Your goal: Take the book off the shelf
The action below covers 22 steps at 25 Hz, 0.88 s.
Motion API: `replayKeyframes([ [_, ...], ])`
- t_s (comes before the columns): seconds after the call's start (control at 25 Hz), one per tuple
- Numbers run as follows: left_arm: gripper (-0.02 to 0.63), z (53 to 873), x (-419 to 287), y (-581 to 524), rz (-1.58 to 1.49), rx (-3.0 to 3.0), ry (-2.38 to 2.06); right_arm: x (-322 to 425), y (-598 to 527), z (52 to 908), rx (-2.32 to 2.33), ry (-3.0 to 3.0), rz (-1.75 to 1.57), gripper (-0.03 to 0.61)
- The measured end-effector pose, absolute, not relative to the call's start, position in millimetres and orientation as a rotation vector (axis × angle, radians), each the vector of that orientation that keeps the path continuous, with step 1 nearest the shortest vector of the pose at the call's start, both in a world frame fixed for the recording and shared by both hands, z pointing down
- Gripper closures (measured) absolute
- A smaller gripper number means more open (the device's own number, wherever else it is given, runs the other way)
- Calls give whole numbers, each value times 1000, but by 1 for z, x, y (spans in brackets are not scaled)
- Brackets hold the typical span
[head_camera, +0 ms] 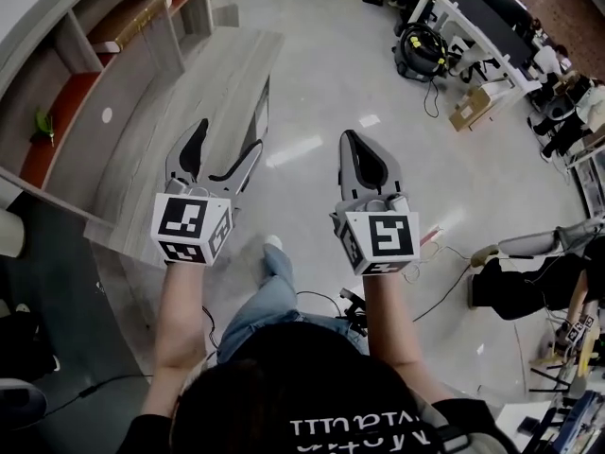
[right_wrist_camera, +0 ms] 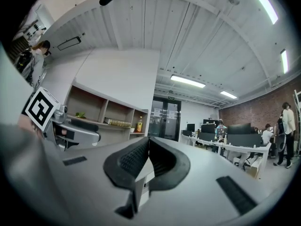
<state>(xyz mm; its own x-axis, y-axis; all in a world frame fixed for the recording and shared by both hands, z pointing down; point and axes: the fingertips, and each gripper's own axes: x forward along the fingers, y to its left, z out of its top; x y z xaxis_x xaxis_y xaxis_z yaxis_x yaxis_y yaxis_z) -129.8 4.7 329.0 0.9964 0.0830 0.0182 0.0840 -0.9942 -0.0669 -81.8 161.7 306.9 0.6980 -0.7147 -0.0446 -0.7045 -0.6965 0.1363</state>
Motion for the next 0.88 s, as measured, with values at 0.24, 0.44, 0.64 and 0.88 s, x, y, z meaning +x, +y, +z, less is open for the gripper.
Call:
replayKeyframes([
  [0.24,227,334,-72,-33,-9,-3106,-37,-14,130,313,2751,-1200,-112,563],
  [0.44,227,334,-23,-64,5,-3150,62,44,99,314,2710,-1255,-87,563],
  [0.64,227,335,24,-110,8,-3180,154,97,53,314,2657,-1315,-89,563],
  [0.88,227,339,69,-157,26,-3193,249,148,10,320,2611,-1358,-89,563],
])
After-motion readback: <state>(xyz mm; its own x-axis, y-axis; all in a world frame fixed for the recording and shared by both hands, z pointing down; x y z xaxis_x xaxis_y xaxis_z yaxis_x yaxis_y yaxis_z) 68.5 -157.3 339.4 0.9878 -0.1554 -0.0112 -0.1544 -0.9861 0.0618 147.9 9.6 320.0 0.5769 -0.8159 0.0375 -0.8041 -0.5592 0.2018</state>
